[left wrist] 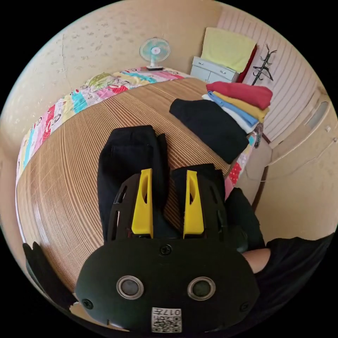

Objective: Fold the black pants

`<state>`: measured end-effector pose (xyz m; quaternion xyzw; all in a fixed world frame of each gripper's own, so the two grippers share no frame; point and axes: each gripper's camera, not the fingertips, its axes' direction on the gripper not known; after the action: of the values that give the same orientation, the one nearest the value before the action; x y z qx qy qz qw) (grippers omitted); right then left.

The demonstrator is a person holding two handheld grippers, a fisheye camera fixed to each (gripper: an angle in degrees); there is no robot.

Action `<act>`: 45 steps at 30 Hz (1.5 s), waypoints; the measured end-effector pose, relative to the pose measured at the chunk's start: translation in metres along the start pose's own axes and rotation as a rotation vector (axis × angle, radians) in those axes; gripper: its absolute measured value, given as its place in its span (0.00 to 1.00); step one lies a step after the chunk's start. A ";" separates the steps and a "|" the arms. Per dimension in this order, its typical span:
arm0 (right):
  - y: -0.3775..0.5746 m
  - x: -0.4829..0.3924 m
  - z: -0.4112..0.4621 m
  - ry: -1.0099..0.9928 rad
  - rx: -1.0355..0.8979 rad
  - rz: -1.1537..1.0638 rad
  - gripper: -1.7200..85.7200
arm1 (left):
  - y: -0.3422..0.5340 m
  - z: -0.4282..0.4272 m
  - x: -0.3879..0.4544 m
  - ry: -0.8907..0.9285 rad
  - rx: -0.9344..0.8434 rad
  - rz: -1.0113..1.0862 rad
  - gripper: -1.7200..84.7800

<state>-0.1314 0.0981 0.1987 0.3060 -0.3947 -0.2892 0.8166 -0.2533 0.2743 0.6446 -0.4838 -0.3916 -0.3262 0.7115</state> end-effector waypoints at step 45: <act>-0.081 0.100 -0.099 -0.009 0.041 0.543 0.05 | 0.263 -0.207 0.005 0.370 0.607 -0.394 0.01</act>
<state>-0.0167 0.0011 0.1369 0.2038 -0.4718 -0.0530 0.8562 0.0207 0.1625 0.4884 -0.1003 -0.4208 -0.4074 0.8043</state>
